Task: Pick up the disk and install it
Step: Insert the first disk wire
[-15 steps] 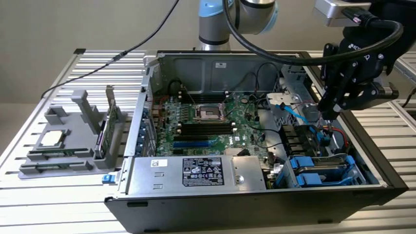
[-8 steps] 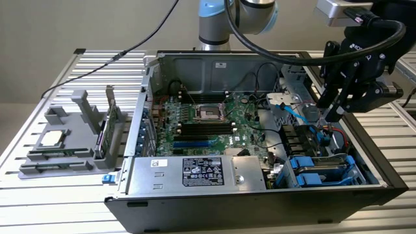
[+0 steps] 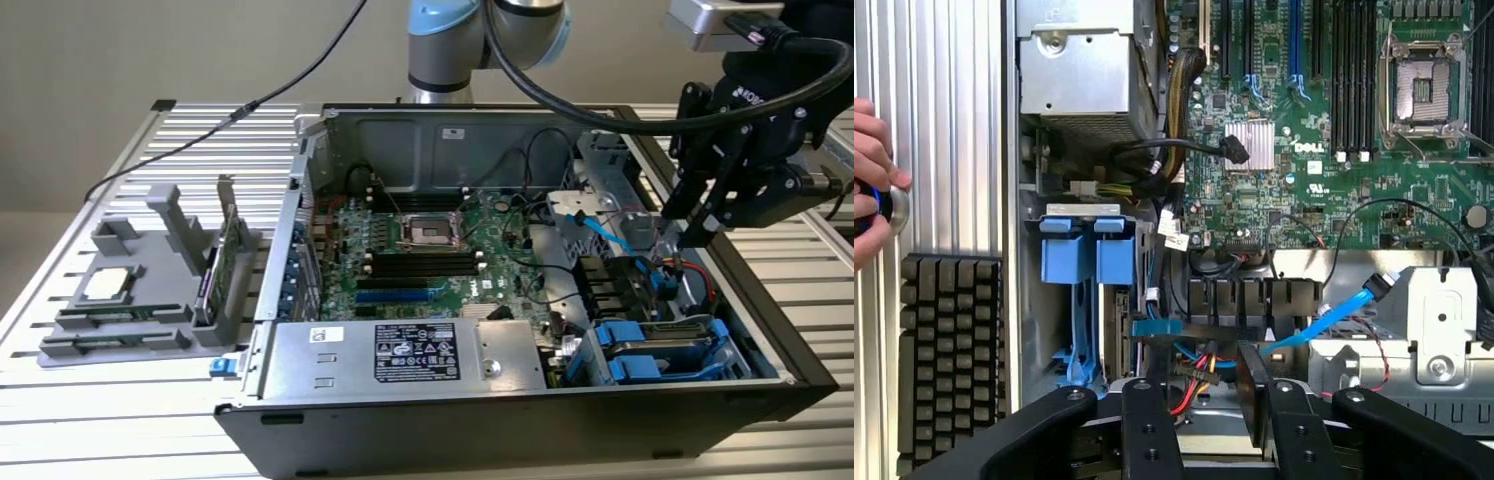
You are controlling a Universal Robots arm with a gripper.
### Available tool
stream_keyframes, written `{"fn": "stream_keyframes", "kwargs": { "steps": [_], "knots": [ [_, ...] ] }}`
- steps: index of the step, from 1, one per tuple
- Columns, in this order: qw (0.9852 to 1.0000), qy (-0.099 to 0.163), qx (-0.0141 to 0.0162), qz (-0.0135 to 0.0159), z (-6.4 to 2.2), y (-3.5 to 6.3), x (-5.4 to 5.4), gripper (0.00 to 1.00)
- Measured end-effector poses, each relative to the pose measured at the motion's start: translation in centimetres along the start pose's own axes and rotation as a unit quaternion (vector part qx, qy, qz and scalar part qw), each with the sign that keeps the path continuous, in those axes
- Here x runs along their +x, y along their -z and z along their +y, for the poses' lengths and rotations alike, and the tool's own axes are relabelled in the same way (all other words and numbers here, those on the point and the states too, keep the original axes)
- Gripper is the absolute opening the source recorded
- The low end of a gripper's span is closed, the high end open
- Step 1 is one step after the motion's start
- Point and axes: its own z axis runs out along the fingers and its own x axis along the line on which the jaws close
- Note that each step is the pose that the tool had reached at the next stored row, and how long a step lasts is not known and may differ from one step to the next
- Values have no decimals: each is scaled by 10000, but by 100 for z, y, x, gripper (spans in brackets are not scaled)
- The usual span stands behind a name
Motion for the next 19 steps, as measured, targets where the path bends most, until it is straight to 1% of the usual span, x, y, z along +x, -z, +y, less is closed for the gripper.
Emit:
{"fn": "stream_keyframes", "kwargs": {
  "steps": [3,5,8,10,13,15,17,19],
  "knots": [
    [10000,80,-1,4,-27,-5,-1,40],
    [9997,244,6,13,-28,-10,-1,40],
    [9986,519,16,26,-29,-17,-1,40],
    [9976,698,24,35,-29,-22,-1,40],
    [9953,966,35,49,-30,-27,-2,40],
    [9933,1153,42,59,-30,-31,-2,40],
    [9911,1329,48,69,-30,-35,-2,40],
    [9885,1508,53,79,-30,-39,-2,40]
  ]
}}
